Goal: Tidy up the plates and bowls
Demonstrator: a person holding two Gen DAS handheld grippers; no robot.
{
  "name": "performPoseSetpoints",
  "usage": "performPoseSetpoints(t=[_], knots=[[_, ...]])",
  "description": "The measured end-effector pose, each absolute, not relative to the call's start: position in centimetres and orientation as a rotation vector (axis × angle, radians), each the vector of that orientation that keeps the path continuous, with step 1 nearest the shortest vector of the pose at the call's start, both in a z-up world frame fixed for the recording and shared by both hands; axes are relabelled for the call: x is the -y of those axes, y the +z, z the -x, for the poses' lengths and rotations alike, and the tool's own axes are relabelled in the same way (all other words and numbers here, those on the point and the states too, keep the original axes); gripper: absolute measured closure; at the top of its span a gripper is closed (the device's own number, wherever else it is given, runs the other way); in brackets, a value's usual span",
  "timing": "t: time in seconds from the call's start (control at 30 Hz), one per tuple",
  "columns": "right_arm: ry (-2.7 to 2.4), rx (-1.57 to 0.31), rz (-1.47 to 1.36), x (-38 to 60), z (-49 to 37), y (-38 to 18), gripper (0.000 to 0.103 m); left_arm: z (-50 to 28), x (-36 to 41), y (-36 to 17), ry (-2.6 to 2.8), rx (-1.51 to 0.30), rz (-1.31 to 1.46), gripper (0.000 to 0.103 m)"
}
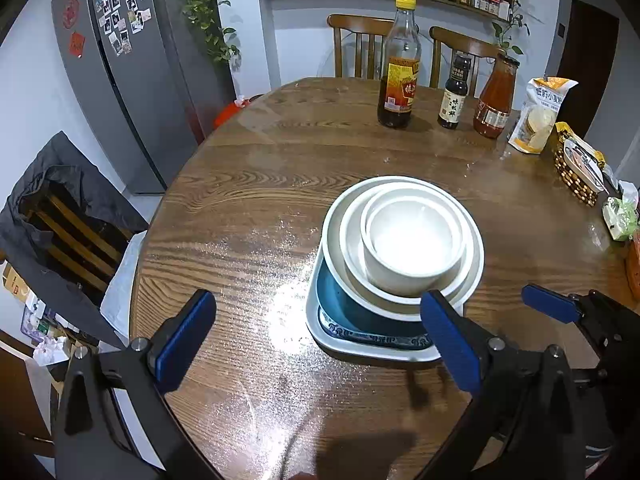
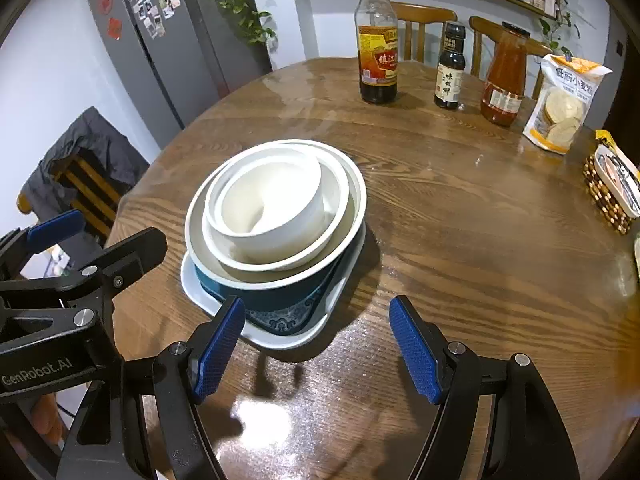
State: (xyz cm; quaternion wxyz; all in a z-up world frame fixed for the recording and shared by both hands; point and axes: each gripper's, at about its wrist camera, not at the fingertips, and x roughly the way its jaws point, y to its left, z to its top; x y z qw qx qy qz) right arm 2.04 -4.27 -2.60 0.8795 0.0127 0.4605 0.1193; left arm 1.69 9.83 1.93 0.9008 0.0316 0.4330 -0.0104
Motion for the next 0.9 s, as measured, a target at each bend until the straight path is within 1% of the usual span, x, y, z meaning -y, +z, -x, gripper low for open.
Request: performPoseSetpoints(t=[0.9], knots=[[0.24,-1.004,0.004,3.6,-1.7,-4.3,0.028,-1.4,-11.3,-0.7,-0.028,-0.973,-0.068,0.001]])
